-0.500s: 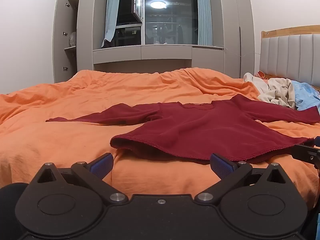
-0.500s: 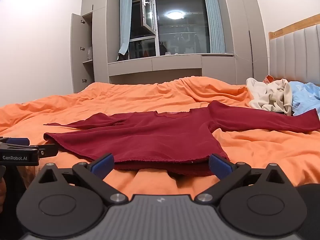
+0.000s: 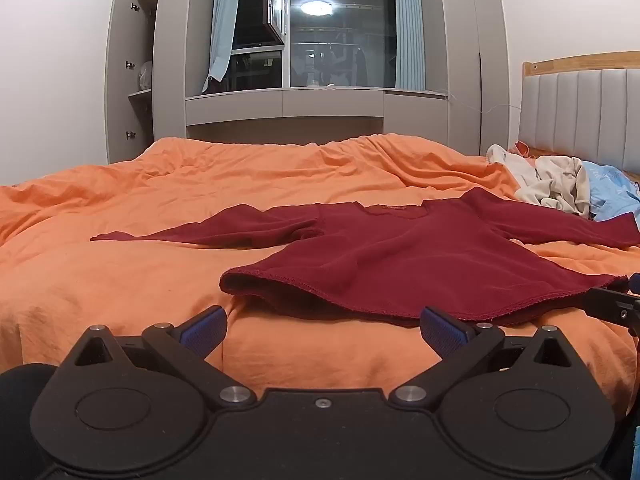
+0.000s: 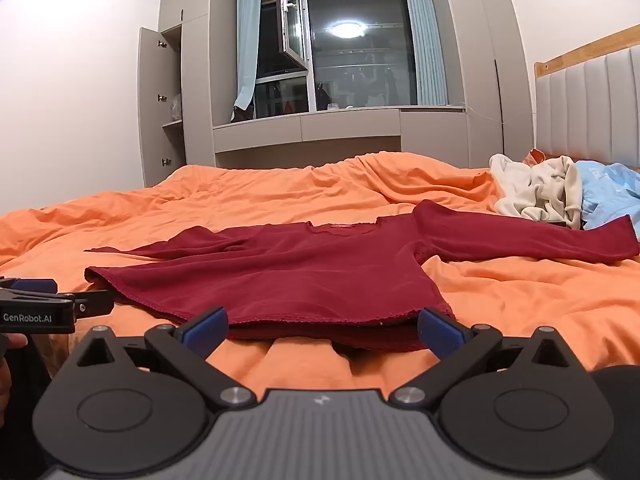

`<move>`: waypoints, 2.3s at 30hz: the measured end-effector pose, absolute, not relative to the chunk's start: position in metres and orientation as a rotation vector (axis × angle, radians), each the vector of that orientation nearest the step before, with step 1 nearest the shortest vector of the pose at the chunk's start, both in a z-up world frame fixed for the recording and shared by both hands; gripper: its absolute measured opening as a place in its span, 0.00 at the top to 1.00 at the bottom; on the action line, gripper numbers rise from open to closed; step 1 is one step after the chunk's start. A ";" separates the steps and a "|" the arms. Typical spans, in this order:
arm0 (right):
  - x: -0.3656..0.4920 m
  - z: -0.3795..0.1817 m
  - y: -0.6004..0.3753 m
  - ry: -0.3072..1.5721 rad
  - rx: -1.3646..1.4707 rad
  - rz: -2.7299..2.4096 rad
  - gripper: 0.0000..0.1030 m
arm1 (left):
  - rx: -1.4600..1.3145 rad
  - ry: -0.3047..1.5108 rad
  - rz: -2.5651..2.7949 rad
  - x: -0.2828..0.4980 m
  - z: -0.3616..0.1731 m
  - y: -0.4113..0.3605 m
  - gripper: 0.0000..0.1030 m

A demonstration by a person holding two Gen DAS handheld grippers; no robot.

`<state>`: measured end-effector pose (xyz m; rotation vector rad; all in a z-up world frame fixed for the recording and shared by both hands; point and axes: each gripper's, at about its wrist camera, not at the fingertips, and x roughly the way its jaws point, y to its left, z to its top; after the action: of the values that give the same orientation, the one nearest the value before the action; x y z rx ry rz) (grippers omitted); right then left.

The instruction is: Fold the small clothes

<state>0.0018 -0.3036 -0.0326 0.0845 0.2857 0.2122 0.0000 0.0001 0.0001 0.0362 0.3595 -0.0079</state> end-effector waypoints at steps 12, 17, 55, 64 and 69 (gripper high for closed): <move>0.001 -0.034 -0.306 0.287 0.088 0.212 0.00 | 0.035 0.361 -0.010 0.000 0.000 0.000 0.00; 0.000 -0.035 -0.304 0.287 0.089 0.212 0.00 | 0.035 0.362 -0.010 0.000 0.000 0.000 0.00; 0.003 -0.037 -0.311 0.278 0.100 0.206 0.00 | 0.031 0.363 -0.012 0.000 0.000 0.000 0.00; 0.003 -0.037 -0.311 0.278 0.101 0.207 0.00 | 0.032 0.363 -0.012 0.000 0.000 0.000 0.00; 0.003 -0.037 -0.312 0.278 0.102 0.207 0.00 | 0.030 0.364 -0.012 0.000 0.000 0.000 0.00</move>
<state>0.0027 -0.3116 -0.0373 0.1018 0.2782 0.2073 0.0004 -0.0005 0.0000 0.0300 0.3641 -0.0119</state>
